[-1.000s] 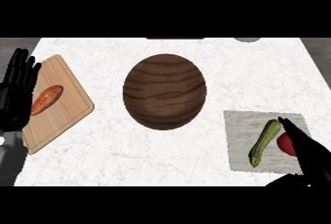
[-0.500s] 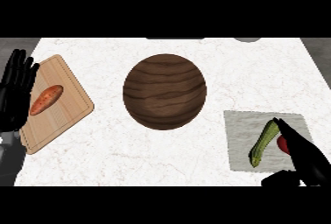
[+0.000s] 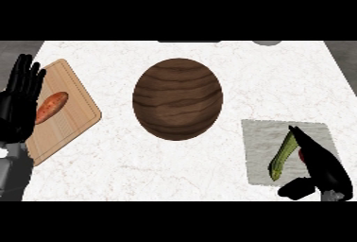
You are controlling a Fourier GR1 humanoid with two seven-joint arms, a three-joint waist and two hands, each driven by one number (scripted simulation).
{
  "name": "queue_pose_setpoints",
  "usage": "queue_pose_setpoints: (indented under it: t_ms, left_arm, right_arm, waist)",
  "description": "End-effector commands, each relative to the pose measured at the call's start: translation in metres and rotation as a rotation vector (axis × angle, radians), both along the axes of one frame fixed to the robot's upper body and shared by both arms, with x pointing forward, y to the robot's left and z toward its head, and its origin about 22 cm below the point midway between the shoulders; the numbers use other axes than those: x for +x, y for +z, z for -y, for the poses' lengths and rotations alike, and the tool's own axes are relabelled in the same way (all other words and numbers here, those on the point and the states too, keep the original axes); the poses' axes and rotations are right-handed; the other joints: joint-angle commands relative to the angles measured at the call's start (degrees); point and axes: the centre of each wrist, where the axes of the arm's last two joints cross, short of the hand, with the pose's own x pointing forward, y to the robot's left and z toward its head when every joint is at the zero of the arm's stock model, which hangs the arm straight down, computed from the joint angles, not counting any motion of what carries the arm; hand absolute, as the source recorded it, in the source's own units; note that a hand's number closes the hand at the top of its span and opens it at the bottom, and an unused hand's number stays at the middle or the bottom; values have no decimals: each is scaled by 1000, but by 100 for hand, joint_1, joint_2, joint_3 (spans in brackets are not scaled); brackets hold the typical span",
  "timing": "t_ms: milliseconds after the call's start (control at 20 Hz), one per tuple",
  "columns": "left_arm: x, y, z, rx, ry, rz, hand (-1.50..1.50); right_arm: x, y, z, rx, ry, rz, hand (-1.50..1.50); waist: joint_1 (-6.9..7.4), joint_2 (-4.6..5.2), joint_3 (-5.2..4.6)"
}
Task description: Pick the squash from the placemat and place it in the bowl
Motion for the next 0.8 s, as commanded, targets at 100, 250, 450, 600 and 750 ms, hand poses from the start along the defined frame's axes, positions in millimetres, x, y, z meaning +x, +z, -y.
queue_pose_setpoints:
  t_ms: [100,250,450,600,750]
  left_arm:
    - [-16,1,-4,-9,-1,-11,0]
    - [-6,11,1,5,-19,-9,0]
    - [2,11,-3,-1,-13,-2,0]
    - [-4,-7,-11,-6,-19,3,0]
    - [3,-2,-24,8,5,1,0]
  right_arm:
    - [-8,-7,-1,6,-12,-9,-150]
    - [10,-21,-9,4,-2,-25,-150]
    - [9,-38,2,-6,-34,-83,-150]
    - [37,-46,12,-5,-59,-102,-150]
    - [22,-44,-6,-8,-64,-91,-150]
  waist:
    - [0,-4,0]
    - [1,-1,0]
    - [-4,1,0]
    - [22,9,0]
    - [-7,4,-1]
